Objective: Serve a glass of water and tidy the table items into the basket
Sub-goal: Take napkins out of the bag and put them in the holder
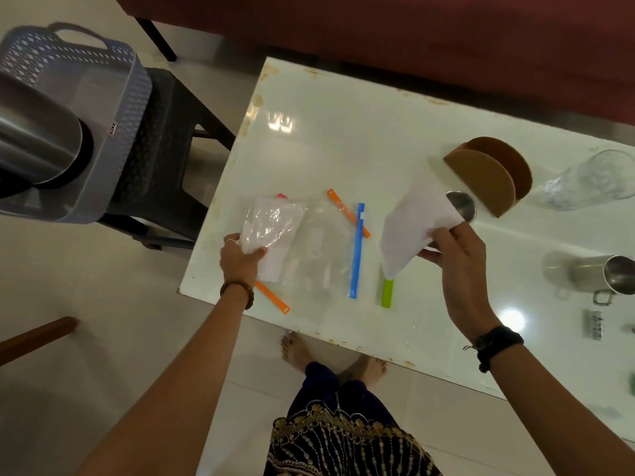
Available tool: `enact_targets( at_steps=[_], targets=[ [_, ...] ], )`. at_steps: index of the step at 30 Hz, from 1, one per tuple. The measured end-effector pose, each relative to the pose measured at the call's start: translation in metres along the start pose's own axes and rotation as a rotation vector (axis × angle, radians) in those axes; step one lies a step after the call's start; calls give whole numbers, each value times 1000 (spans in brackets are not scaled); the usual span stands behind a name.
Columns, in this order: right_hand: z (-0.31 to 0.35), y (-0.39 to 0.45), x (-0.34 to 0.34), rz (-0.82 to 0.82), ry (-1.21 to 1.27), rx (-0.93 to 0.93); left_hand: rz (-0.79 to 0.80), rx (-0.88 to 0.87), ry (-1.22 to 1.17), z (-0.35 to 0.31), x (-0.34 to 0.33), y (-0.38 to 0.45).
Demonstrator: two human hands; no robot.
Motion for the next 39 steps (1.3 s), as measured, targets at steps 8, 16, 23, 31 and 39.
enact_targets(
  at_steps=[8, 16, 23, 31, 39],
  targets=[
    [48, -36, -53, 364, -684, 439, 100, -166, -287, -44, -59, -66],
    [23, -64, -68, 671, -888, 531, 994, 363, -923, -58, -135, -138],
    [2, -34, -42, 326, -117, -65, 822, 133, -824, -63, -134, -128],
    [1, -30, -42, 256, -98, -111, 723, 38, -807, -71, -137, -139],
    [0, -20, -10, 153, 80, -250, 901, 22, -1022, -85, -137, -143]
  ],
)
Point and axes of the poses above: each hand's wrist, its own y-axis towards the middle knuckle, its own x-axis out of the back of the hand, z = x × y, the point moved 8 cm from there along y, towards the middle knuckle, and after that the axes turned 4 degrees about z, right-handed, at the moved point
